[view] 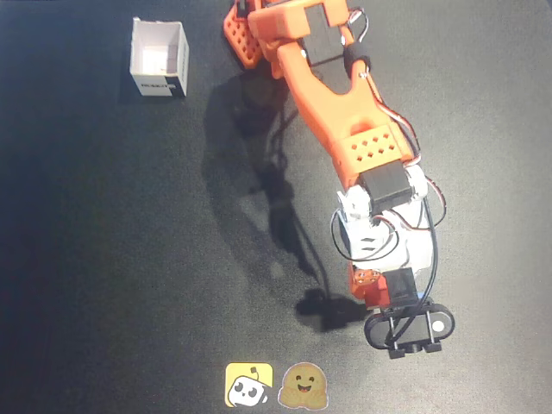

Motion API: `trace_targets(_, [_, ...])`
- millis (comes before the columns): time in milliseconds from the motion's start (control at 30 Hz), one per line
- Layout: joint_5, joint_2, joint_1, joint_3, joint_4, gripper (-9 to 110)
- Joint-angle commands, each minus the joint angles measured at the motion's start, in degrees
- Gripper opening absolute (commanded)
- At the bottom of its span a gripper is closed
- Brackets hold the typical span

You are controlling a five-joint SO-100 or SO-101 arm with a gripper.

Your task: Put the red cube on top of the blue cube.

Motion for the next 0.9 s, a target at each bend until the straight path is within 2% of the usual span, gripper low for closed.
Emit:
trace_targets(0, [-5.4,1.1,-0.9,-3.0,-1.8,7])
trace_targets(167, [-8.6,0.4,-2.0,-3.1,-2.5,7])
trace_targets(500, [9.2,0.0,-4.7,-2.5,-2.0,7])
trace_targets(867, [12.8,-2.2,-6.3,-3.1,-5.3,7])
